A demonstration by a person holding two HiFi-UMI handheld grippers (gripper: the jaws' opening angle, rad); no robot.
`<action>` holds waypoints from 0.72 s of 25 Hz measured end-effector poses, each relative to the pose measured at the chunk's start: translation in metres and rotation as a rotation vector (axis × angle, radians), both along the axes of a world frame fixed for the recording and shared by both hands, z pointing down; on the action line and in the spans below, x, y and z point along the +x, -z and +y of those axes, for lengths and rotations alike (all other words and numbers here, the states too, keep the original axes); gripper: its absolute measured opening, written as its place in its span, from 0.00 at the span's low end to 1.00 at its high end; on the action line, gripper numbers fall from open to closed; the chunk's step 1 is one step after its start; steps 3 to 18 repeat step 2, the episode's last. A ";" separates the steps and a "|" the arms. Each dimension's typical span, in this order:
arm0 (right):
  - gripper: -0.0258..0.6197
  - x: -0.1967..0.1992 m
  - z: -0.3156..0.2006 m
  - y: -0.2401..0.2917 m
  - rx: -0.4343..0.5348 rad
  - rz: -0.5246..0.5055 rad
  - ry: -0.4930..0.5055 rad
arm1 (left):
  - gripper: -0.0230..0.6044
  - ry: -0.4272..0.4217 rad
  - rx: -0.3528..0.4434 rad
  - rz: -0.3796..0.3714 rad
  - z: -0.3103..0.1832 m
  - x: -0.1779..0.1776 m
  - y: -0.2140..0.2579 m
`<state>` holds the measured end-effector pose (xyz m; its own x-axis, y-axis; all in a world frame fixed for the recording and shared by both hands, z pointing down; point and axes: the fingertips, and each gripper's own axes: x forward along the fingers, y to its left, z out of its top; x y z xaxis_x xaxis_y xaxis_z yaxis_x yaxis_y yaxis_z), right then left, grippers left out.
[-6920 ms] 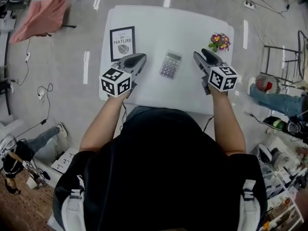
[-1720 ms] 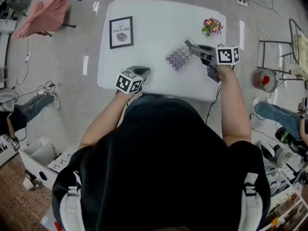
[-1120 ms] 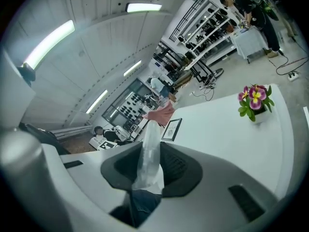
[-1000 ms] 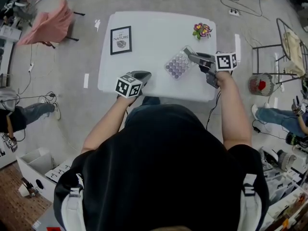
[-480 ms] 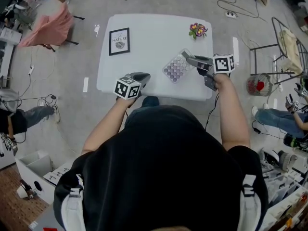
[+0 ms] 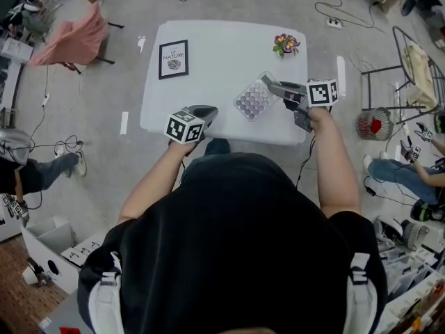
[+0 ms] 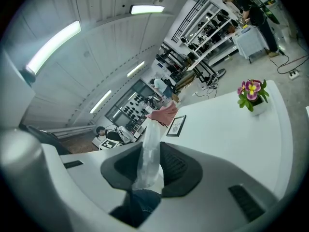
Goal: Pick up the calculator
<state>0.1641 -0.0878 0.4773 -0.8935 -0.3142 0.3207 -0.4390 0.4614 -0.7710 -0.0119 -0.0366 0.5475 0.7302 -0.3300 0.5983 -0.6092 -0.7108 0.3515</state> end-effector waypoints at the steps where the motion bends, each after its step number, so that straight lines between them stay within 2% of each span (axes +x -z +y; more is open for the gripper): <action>1: 0.20 -0.001 0.001 -0.002 -0.001 -0.002 0.000 | 0.06 0.001 0.000 -0.001 0.001 -0.002 -0.002; 18: 0.20 -0.003 0.001 -0.005 -0.003 -0.003 -0.001 | 0.06 0.002 -0.001 -0.001 0.001 -0.003 -0.004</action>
